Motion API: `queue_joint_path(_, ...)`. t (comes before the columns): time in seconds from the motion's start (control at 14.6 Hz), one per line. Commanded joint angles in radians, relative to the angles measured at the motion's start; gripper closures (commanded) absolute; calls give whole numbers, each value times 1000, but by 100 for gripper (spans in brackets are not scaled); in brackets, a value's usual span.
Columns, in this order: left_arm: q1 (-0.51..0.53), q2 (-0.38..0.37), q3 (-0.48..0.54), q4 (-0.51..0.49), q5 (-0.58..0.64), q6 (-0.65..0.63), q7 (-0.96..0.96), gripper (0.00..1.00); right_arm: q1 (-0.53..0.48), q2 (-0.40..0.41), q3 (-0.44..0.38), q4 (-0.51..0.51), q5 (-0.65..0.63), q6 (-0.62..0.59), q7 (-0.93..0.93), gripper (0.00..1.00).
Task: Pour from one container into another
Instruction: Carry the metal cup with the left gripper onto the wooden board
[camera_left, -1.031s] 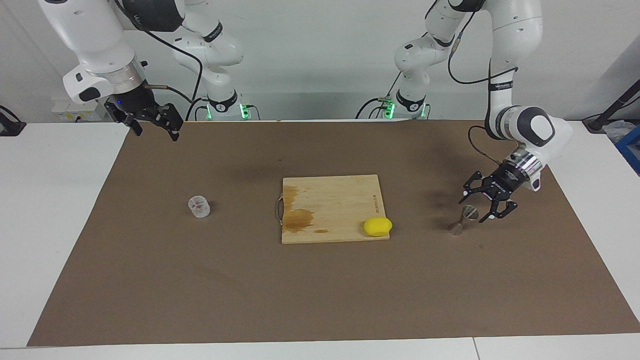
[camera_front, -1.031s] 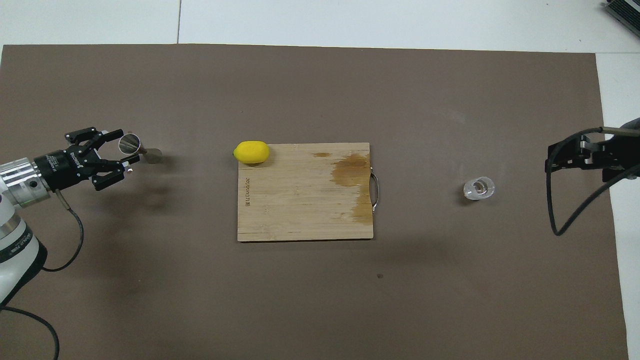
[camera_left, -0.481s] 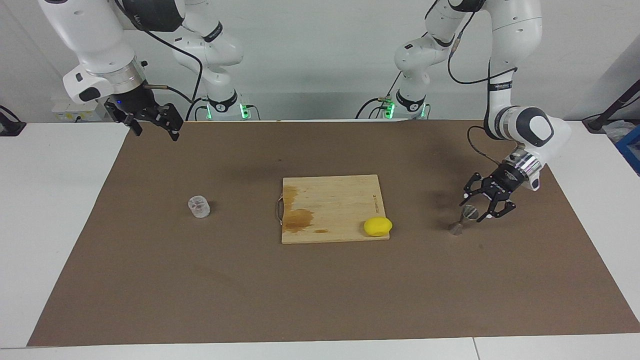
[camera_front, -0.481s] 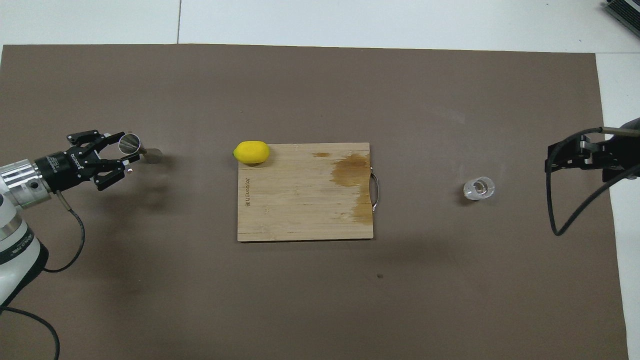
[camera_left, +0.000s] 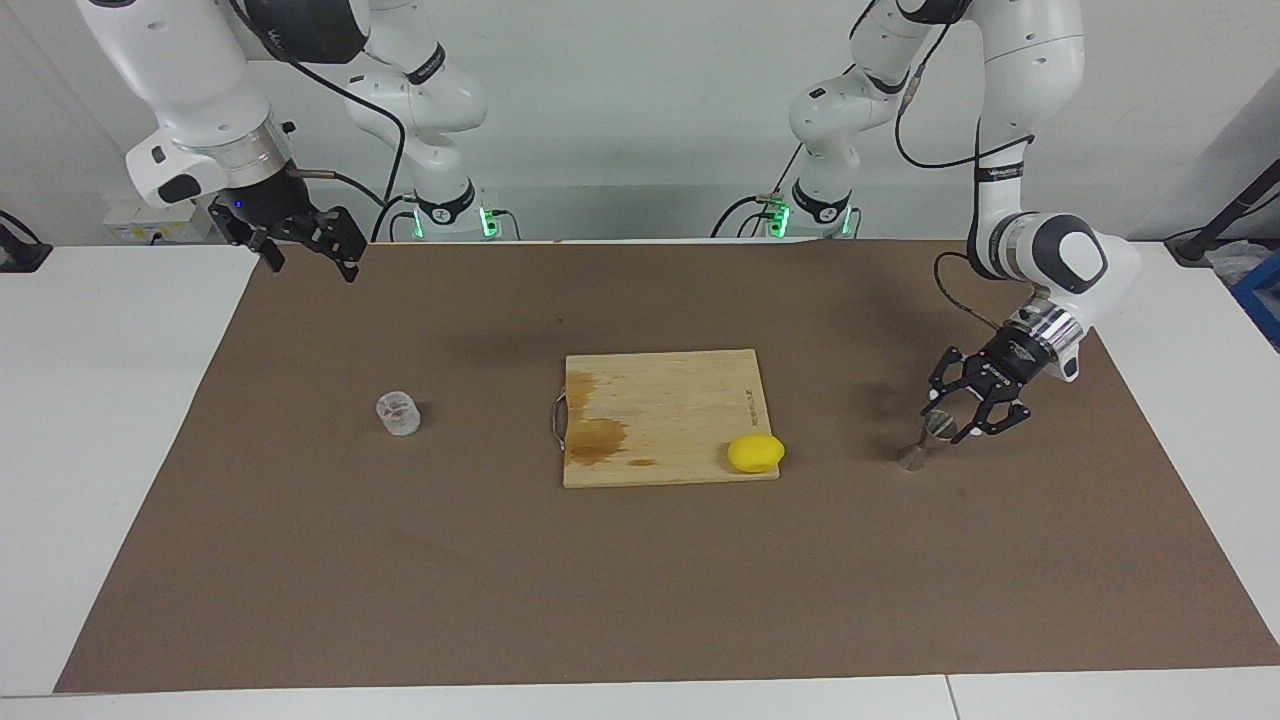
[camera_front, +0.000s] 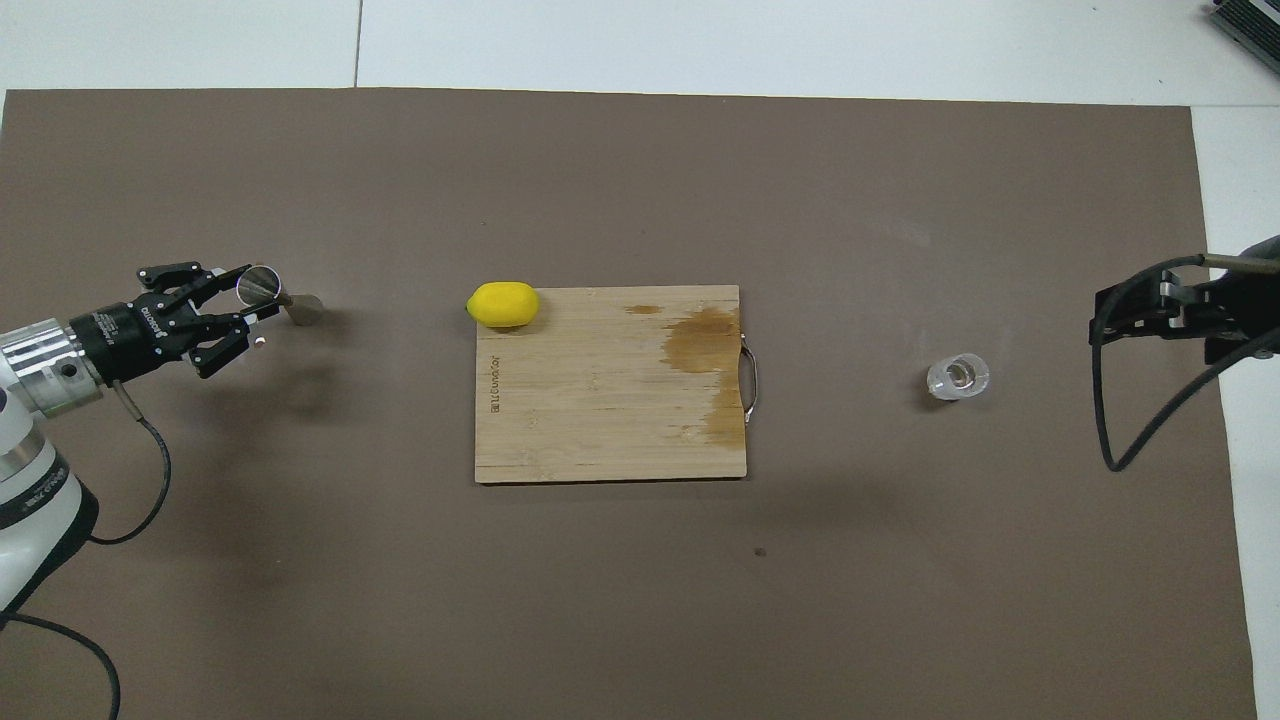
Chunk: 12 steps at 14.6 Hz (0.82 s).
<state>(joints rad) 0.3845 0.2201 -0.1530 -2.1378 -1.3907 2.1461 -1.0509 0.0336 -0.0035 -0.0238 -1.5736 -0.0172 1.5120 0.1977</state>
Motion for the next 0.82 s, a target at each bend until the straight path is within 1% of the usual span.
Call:
queue_joint_path(0.0,-12,-5,1,-8,-24,12,-6,100,-3,-1,10,-5,5,5,-12,2)
queue_joint_path(0.27,-26,-8,-23,31,-33,-25,-75,100,-3,-1,13,-5,5,5,-12,2)
queue_joint_path(0.34,-27,-8,-48,48,-42,-26,-83,100,-3,-1,13,-5,5,5,-12,2)
queue_joint_path(0.55,-35,-10,-144,52,-105,-69,-89,100,-3,-1,15,-6,5,4,-12,2)
queue_joint_path(0.69,-79,-11,-177,53,-154,-61,-89,100,-3,-1,15,-6,5,5,-12,2)
queue_joint_path(0.76,-119,-15,-177,56,-189,-58,-87,100,-3,-1,15,-6,5,5,-12,2)
